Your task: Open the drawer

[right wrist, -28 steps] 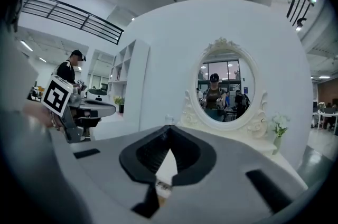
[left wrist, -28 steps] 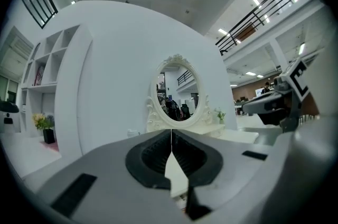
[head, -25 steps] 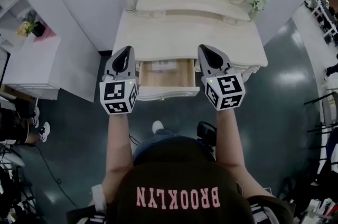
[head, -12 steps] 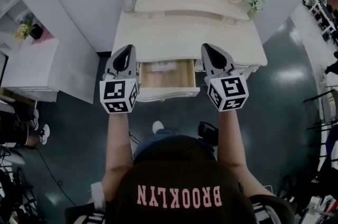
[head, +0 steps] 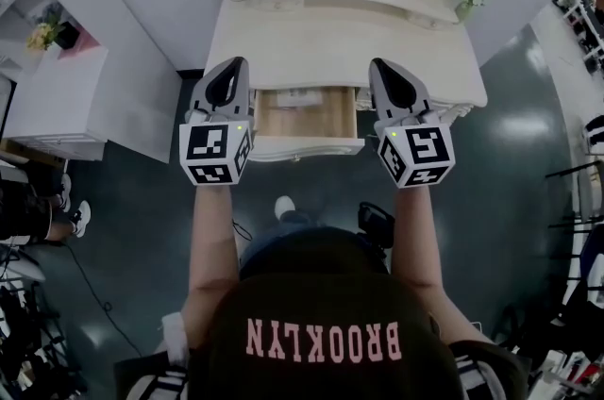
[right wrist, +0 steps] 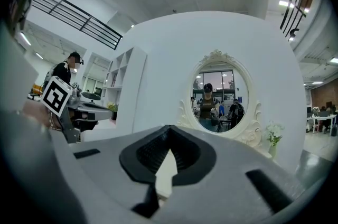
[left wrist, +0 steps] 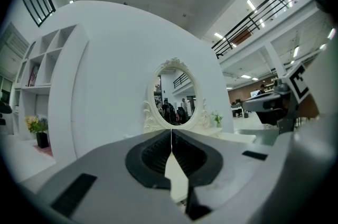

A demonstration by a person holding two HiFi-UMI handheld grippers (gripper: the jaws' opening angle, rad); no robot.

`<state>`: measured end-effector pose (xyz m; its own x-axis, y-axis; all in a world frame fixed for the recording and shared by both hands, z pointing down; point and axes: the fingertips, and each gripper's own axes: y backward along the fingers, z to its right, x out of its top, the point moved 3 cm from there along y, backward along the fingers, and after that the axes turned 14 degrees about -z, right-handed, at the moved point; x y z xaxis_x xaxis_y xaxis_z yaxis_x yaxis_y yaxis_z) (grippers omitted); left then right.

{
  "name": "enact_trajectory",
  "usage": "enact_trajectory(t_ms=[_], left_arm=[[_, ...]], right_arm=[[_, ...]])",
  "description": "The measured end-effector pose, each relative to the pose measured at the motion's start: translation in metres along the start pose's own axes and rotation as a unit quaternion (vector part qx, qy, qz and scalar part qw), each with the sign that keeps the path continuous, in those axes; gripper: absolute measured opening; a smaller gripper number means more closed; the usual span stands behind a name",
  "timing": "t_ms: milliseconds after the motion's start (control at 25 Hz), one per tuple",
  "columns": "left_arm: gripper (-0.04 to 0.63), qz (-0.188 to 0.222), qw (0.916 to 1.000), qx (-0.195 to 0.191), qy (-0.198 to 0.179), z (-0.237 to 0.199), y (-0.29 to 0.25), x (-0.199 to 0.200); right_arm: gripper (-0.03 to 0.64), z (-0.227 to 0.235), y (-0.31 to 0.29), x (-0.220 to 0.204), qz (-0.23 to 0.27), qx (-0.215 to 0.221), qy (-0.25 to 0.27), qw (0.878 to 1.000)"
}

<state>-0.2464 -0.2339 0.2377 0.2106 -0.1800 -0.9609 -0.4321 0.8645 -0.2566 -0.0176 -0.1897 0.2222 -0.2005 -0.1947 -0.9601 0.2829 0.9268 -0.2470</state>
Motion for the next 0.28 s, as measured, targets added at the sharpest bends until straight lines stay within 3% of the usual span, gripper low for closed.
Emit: enact_trajectory(t_ms=[280], left_arm=[[0.006, 0.010, 0.9999, 0.007, 0.000, -0.0040, -0.0005, 0.0059]], right_arm=[[-0.003, 0.0016, -0.0007, 0.0037, 0.008, -0.004, 0.002, 1.000]])
